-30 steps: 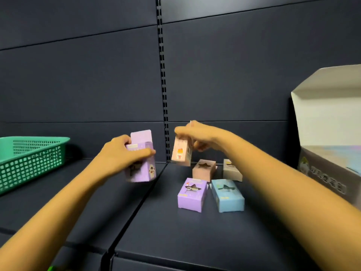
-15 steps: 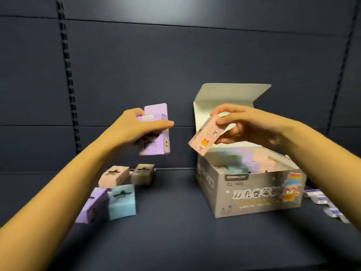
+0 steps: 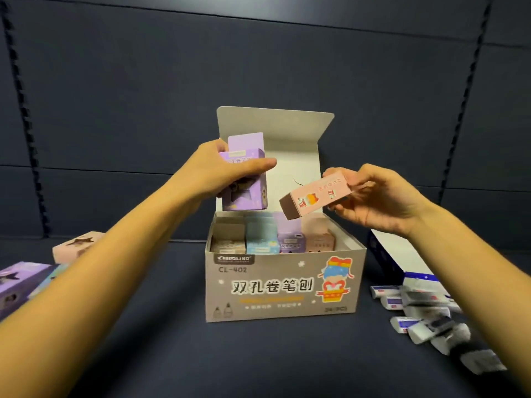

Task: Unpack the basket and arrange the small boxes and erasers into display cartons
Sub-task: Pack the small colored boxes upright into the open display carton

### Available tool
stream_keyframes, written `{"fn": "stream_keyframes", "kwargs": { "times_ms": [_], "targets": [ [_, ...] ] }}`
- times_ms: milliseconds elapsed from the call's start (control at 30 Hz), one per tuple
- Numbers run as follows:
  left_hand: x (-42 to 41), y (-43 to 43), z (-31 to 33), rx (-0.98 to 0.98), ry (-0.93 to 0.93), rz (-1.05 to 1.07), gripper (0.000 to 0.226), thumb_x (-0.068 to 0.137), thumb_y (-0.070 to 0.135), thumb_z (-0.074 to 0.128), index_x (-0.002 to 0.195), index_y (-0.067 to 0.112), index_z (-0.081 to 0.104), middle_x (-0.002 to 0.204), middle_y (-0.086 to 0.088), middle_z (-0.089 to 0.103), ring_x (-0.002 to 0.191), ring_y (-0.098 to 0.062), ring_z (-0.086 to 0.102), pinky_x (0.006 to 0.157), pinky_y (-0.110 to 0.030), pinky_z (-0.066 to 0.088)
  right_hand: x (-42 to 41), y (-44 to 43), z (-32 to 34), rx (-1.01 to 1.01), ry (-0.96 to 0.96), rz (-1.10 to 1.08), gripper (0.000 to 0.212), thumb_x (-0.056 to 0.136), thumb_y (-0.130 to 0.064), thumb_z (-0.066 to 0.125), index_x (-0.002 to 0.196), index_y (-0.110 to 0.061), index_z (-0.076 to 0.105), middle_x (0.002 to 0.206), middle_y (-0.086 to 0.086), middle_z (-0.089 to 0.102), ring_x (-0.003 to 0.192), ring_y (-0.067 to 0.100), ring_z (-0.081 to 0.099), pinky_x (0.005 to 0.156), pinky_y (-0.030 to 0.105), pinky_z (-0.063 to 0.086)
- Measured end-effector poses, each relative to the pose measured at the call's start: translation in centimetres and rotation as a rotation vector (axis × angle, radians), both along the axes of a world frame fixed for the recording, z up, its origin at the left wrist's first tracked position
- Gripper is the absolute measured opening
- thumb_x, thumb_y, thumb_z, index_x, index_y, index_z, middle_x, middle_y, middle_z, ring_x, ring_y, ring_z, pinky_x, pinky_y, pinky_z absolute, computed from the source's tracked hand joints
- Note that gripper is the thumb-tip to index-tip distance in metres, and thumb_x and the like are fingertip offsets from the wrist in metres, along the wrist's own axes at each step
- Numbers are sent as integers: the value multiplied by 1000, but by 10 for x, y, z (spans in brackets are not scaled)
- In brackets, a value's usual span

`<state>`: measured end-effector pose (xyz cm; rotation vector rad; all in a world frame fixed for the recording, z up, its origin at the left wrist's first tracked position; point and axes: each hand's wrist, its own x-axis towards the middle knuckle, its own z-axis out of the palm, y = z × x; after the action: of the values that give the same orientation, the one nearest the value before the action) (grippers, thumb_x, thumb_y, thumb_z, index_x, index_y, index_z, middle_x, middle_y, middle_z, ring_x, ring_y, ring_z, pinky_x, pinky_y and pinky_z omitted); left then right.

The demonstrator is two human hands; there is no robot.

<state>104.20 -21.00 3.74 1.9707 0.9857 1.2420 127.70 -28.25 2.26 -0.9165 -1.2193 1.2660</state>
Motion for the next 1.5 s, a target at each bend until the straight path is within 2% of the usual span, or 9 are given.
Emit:
{"fn": "stream_keyframes", "kwargs": {
  "times_ms": [133,233,433,567,833,1033,1233,1333,1500],
  "targets": [
    [36,-7,-8,17,9,84,41,67,47,77,75,19,48,68,-1,58,57,-14,51,53,-26,39,35,4,-4,-5,-158,-3,6,64,-15,69,71,-14,71,79,9,74,73,17,72,57,22,59],
    [39,-5,-10,25,35,94,38,68,46,76,71,20,48,65,1,58,56,-13,51,52,-24,40,32,14,-6,-29,-432,-128,20,71,-35,66,73,-16,60,75,4,74,77,16,70,55,18,56],
    [47,-4,-11,68,129,93,35,71,46,73,75,22,48,71,4,60,62,-9,57,54,-22,44,44,23,8,63,-824,-165,3,90,-20,57,93,-21,56,95,0,66,88,14,66,60,18,56],
    [53,3,-18,48,152,-95,38,74,36,71,103,17,56,90,0,71,80,-13,69,69,-33,57,51,22,19,124,-1033,-93,21,90,-13,58,103,-28,50,103,-7,59,91,12,62,66,20,58],
    [64,13,-28,25,306,-239,38,78,24,70,111,11,57,98,0,67,74,-4,67,64,-17,56,59,18,19,187,-1186,-42,36,86,-14,63,117,-26,50,116,-6,53,114,21,57,86,38,57],
    [63,18,-31,42,305,-177,42,76,26,72,108,5,54,90,5,65,74,-7,63,58,-9,50,61,15,23,205,-1218,-12,28,87,-18,62,109,-35,55,108,-20,50,113,17,53,79,32,57],
    [64,20,-27,-20,207,-180,27,74,22,74,87,14,52,82,-1,69,69,-9,67,60,-17,56,61,17,31,236,-1264,-49,37,86,-20,61,121,-27,52,113,-15,50,115,17,53,85,37,55],
    [63,20,-32,-52,186,-180,28,74,20,74,90,12,52,84,-4,68,71,-11,68,62,-19,57,63,19,31,236,-1282,-84,45,84,-21,65,124,-28,47,125,-6,49,116,18,54,85,36,56],
    [63,19,-43,-36,303,-167,37,76,21,73,103,9,50,87,-4,68,67,-8,64,60,-11,52,63,21,31,199,-1243,-103,53,81,-20,68,126,-26,42,114,-10,51,110,16,55,75,28,57]
  ]
}}
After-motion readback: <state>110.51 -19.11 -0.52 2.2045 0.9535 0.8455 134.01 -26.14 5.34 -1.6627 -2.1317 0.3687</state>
